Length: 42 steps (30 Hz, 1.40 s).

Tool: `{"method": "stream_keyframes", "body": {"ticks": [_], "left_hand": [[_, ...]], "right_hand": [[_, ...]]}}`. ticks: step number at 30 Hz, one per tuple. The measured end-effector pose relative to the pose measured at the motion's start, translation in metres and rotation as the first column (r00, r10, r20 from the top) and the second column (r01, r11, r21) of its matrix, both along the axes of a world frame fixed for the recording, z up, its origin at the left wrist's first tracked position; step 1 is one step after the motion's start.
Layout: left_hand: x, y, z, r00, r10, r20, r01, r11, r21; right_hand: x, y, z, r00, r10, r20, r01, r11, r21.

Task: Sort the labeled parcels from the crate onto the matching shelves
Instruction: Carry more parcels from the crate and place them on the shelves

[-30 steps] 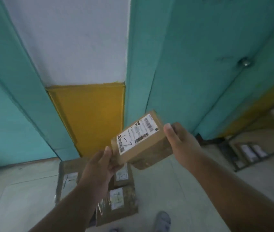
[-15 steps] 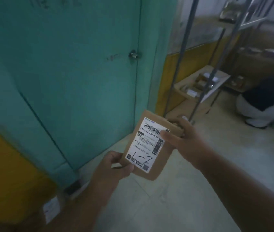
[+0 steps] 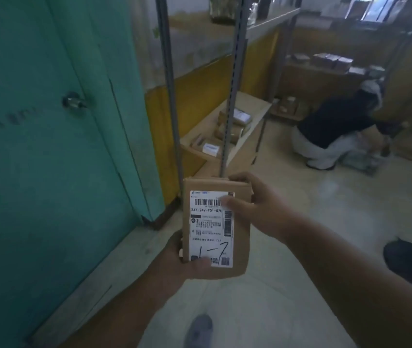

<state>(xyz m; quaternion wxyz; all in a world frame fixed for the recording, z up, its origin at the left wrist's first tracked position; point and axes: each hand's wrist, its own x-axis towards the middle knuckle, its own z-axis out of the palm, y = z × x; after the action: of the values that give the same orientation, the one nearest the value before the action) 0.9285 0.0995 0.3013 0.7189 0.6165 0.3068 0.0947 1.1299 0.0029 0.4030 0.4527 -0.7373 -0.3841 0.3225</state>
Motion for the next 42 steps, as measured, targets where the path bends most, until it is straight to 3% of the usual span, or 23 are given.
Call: {"method": "stream_keyframes", "body": {"ticks": [10, 15, 21, 29, 42], "left_hand": [[0.269, 0.036, 0.010, 0.957, -0.287, -0.053, 0.290, 0.953, 0.089], [0.396, 0.034, -0.006, 0.932, -0.357, -0.053, 0.361, 0.920, 0.153], [0.529, 0.045, 0.000, 0.976, -0.213, -0.035, 0.216, 0.962, 0.166], [0.640, 0.120, -0.004, 0.997, 0.068, -0.046, -0.054, 0.966, 0.252], [0.852, 0.229, 0.000, 0.990, 0.136, -0.025, -0.129, 0.971, 0.202]], "right_hand": [[0.208, -0.041, 0.016, 0.908, -0.408, 0.098, 0.418, 0.897, -0.142], [0.321, -0.056, -0.005, 0.850, -0.513, 0.116, 0.525, 0.842, -0.121], [0.468, -0.026, -0.004, 0.887, -0.445, 0.118, 0.454, 0.889, -0.056], [0.615, 0.085, -0.013, 0.962, -0.245, 0.119, 0.251, 0.968, -0.033], [0.843, 0.211, -0.020, 0.979, -0.155, 0.135, 0.167, 0.982, -0.084]]}}
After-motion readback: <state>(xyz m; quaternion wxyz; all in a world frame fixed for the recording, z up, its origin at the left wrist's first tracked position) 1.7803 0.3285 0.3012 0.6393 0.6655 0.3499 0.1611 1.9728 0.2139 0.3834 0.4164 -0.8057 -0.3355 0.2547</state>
